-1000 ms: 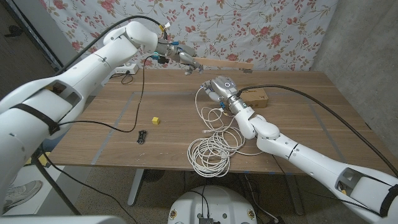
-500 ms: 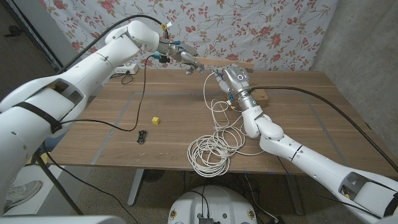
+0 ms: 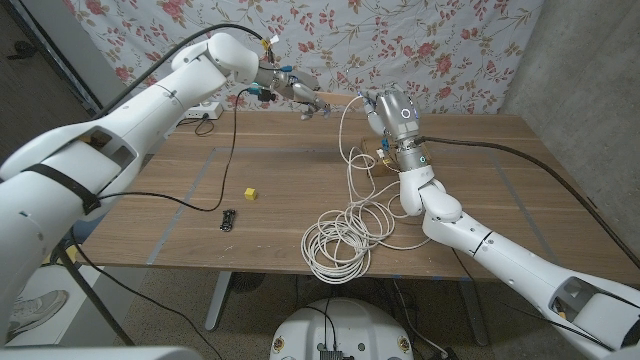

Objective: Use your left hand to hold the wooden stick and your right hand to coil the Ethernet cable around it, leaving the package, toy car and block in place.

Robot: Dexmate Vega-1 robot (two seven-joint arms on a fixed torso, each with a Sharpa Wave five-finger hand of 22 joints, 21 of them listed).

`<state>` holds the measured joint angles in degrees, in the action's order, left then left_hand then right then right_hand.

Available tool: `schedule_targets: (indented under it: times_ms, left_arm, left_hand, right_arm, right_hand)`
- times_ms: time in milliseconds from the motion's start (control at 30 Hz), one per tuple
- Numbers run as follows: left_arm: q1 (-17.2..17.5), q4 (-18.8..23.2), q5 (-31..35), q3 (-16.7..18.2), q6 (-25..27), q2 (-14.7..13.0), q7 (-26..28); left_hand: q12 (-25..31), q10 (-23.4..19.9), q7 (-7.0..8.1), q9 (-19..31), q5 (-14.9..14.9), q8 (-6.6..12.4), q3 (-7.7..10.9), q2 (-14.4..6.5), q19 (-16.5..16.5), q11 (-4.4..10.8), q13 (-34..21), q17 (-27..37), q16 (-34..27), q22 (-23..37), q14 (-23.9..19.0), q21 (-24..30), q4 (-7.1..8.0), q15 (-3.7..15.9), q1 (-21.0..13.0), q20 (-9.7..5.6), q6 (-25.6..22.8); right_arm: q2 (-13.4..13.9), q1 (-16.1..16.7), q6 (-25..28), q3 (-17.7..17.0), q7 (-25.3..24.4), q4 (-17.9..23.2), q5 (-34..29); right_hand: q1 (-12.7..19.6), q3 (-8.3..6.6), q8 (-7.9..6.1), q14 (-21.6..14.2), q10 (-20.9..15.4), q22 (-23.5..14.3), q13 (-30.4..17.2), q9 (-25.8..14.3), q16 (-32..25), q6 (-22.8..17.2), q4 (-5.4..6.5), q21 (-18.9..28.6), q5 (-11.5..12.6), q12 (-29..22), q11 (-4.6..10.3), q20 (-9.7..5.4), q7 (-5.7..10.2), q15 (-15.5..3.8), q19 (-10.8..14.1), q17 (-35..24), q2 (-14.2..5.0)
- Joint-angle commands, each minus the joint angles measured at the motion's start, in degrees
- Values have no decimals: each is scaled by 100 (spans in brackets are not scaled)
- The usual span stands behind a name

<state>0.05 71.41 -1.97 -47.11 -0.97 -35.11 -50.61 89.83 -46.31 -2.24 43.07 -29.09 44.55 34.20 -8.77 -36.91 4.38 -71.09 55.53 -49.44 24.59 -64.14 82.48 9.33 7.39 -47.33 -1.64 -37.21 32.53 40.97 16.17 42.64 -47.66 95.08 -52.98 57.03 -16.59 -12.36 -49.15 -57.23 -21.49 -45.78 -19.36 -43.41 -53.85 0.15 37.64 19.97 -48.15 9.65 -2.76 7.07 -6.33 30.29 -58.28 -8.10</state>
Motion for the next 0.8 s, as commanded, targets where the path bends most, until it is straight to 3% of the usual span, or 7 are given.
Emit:
schedule_targets:
  times_ms: [33,800]
  left_arm:
    - [44,188,10,-28,128,8,17]
    - [26,-64,0,-142,-12,261,81]
  left_hand:
    - [29,-20,-48,-5,-14,38,46,-28,21,-26,-17,1502,-2957,-15,220,42,0,260,1,-9,-20]
    - [30,-23,-23,-42,-24,74,62,-11,60,-18,-17,1500,-3030,-64,258,132,1,260,30,-4,-32]
  right_arm:
    - [72,-113,153,-159,-706,42,-123]
    - [282,-729,-223,-275,-764,-170,-188]
  right_hand:
    - [149,-11,-14,-55,-24,12,-21,-35,26,-629,55,40,61,-56,36,-497,-246,-626,-41,-61,-112]
    - [166,22,5,-108,-27,82,-27,-98,61,-684,120,126,113,-103,51,-534,-220,-624,-76,-321,-79]
